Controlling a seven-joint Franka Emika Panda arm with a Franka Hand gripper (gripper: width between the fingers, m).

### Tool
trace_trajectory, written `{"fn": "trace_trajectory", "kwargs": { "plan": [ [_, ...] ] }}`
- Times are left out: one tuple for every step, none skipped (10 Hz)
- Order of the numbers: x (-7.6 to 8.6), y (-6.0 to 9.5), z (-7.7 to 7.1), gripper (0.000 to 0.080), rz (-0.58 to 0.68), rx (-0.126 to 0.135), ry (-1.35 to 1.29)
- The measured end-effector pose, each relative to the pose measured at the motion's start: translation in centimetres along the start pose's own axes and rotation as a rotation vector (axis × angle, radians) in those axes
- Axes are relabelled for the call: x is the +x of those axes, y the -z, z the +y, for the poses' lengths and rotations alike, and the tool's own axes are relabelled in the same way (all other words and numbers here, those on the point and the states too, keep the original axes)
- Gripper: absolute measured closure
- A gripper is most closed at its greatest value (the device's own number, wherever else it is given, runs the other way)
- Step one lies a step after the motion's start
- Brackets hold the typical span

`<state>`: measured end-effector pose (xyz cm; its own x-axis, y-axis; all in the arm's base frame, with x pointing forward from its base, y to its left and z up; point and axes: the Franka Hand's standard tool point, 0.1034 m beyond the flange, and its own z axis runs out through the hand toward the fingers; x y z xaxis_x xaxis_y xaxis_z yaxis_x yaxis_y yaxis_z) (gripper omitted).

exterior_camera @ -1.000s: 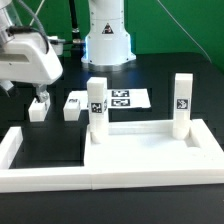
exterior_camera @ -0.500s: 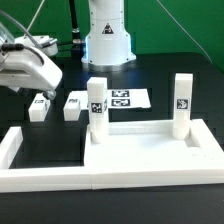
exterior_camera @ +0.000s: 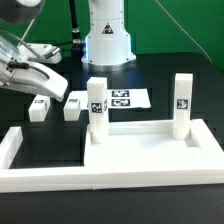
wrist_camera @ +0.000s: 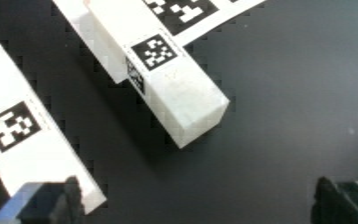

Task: Assemble desk

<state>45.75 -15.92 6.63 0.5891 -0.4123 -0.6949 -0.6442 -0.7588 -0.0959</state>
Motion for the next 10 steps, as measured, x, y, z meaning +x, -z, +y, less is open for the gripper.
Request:
{"fn": "trace_trajectory", "kwargs": {
  "plan": [
    [-0.2, -0.4, 0.1, 0.0151, -0.010, 0.006, -0.005],
    [-0.6, -1.9, 0.8, 0.0151, -0.051, 0.011, -0.022],
    [-1.2, -3.1, 0.8, 0.0151, -0.081, 0.009, -0.027],
    [-1.5, -4.0, 0.6, 0.0151, -0.098, 0.007, -0.026],
    [-1.8, -4.9, 0.6, 0.0151, -0.115, 0.003, -0.029],
    [-1.7, -5.5, 0.8, 0.0151, -0.124, -0.001, -0.046],
    [-1.7, -5.4, 0.8, 0.0151, -0.122, -0.001, -0.043],
    [-1.7, -5.4, 0.8, 0.0151, -0.122, -0.001, -0.044],
    [-1.7, -5.6, 0.7, 0.0151, -0.124, -0.003, -0.044],
    [-1.7, -6.5, 0.6, 0.0151, -0.134, -0.009, -0.044]
  ]
}}
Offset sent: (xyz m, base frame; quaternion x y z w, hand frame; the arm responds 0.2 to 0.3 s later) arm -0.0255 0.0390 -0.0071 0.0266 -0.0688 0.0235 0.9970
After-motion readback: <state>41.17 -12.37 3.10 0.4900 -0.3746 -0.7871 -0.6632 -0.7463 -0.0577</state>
